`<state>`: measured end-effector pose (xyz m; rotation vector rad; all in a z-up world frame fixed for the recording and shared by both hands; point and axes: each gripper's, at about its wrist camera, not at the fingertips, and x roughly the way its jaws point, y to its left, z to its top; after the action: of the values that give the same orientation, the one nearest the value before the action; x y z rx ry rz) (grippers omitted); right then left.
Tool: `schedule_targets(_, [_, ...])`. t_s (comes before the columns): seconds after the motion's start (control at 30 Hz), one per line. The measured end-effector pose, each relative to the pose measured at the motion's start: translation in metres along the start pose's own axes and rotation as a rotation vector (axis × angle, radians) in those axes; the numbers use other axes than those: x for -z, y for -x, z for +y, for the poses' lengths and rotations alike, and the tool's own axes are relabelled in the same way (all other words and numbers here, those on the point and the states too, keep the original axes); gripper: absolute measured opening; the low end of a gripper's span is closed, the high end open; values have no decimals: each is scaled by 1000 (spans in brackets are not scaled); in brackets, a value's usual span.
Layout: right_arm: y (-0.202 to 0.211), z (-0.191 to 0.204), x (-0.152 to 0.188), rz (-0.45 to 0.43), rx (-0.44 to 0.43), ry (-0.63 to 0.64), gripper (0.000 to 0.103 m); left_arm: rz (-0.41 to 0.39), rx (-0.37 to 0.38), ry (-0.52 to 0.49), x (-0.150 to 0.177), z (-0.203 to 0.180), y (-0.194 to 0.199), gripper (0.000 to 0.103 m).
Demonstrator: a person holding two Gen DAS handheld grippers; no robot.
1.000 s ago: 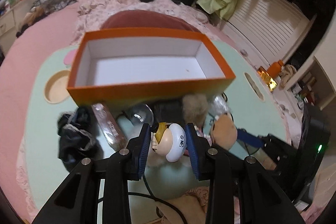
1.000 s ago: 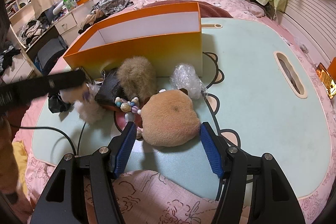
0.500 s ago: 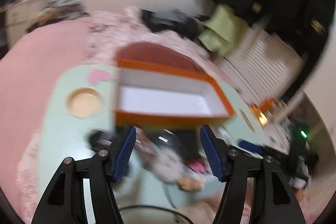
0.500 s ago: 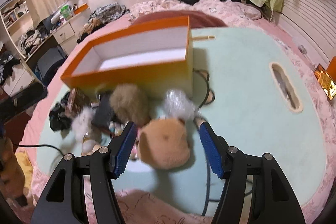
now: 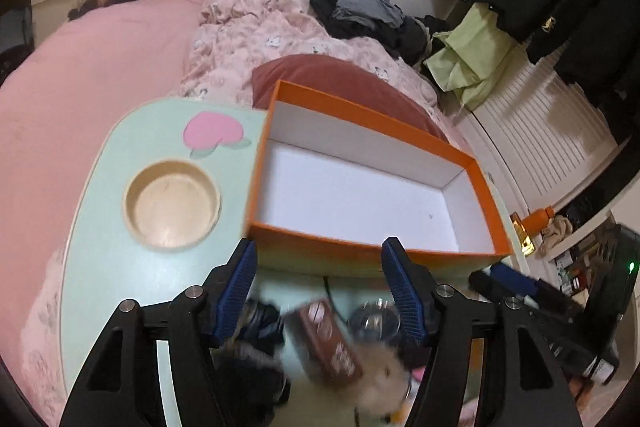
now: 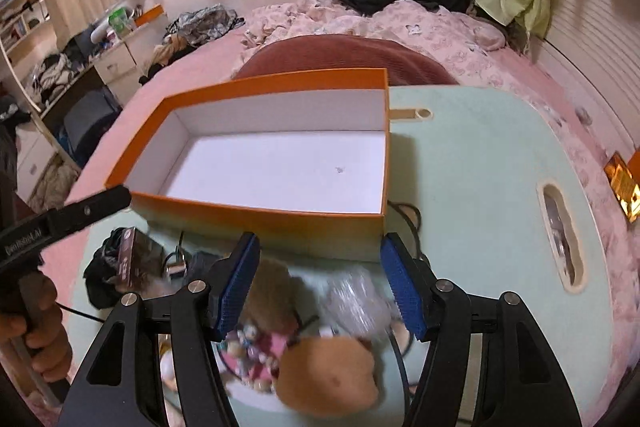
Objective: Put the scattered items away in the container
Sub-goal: 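Lift keychain figure out of box with left tool, set on table, then open left tool and raise it away from the keychain figure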
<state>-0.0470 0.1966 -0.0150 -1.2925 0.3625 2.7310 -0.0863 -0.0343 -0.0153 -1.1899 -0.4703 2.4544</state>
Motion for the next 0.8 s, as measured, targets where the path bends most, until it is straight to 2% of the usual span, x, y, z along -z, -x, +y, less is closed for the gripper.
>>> schedule_targets(0.23, [-7, 7, -9, 3, 7, 17, 64, -6, 17, 17, -11, -5, -3, 64])
schedule_targets(0.4, [16, -3, 0, -14, -25, 9, 64, -87, -30, -17, -2, -10, 41, 64])
schedule_targets(0.43, [23, -5, 3, -19, -35, 11, 64, -103, -49, -31, 2, -11, 53, 67])
schedule_targets(0.53, [47, -11, 19, -47, -37, 17, 64, -144, -95, -77, 18, -17, 85, 85])
schedule_targets(0.6, [54, -12, 34, -48, -6, 26, 64, -155, -85, -104, 35, -20, 104, 88])
schedule_targets(0.67, [54, -12, 49, -41, 34, 45, 65, -135, -59, -100, 51, -17, 109, 93])
schedule_targets(0.7, [53, -11, 56, -36, 51, 52, 65, -100, -61, -102, 62, -16, 107, 93])
schedule_targets(0.8, [49, -13, 70, -10, 36, 41, 65, -56, -140, -144, 88, -17, 95, 93])
